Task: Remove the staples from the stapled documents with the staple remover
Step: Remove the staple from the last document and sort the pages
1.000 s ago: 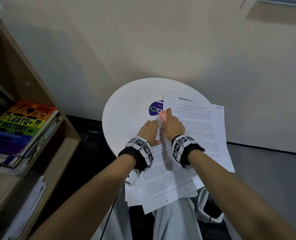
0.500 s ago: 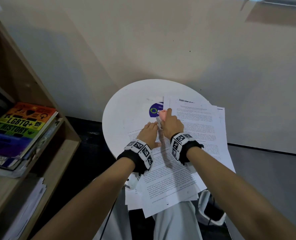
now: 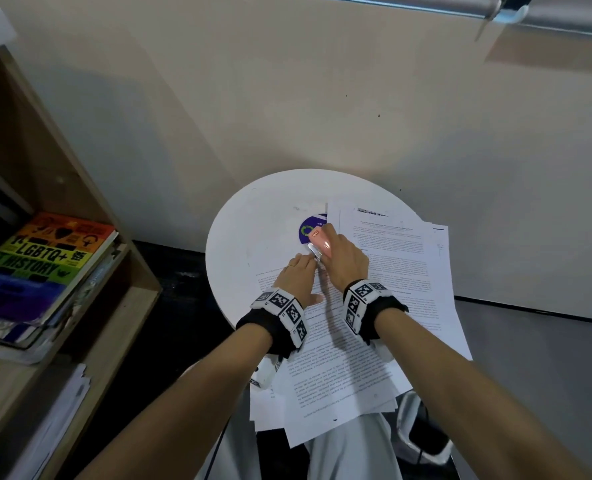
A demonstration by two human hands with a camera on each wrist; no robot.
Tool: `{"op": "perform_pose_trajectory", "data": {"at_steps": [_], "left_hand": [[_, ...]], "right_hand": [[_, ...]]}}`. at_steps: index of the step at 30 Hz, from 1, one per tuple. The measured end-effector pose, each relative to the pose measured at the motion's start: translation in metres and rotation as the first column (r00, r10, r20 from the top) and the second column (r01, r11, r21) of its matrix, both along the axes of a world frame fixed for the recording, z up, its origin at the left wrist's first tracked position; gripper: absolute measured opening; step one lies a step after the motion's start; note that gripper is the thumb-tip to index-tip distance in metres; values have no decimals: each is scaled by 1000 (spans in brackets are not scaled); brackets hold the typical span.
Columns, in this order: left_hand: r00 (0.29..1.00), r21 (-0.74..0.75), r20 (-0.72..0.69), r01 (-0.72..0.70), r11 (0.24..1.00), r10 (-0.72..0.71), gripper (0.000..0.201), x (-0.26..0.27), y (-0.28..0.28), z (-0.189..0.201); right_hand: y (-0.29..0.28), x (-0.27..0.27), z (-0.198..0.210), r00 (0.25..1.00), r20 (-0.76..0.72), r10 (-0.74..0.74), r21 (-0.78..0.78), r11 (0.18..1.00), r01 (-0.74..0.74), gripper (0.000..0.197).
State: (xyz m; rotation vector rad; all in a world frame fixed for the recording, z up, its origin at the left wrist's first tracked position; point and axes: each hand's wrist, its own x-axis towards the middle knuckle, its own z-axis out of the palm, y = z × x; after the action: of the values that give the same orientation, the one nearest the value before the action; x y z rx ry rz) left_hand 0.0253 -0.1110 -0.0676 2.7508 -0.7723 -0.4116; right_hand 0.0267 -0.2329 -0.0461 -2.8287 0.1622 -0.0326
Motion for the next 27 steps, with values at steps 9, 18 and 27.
{"op": "perform_pose_trajectory", "data": {"at_steps": [9,18,27], "left_hand": [[1000,-9,-13,-12,1000,12,81,0,0,2],[952,-603,-150,-303,738,268,28,-7,2,34],[820,-802,-493,-558,215,290,17,-73,-27,64]], "right_hand": [[-4,19,12,986,-97,-136,141,979,149,44],[-10,-36,41,993,3,-122,430,896,109,35],[-17,-106,60,985,79,-151,526,846,87,34]]}}
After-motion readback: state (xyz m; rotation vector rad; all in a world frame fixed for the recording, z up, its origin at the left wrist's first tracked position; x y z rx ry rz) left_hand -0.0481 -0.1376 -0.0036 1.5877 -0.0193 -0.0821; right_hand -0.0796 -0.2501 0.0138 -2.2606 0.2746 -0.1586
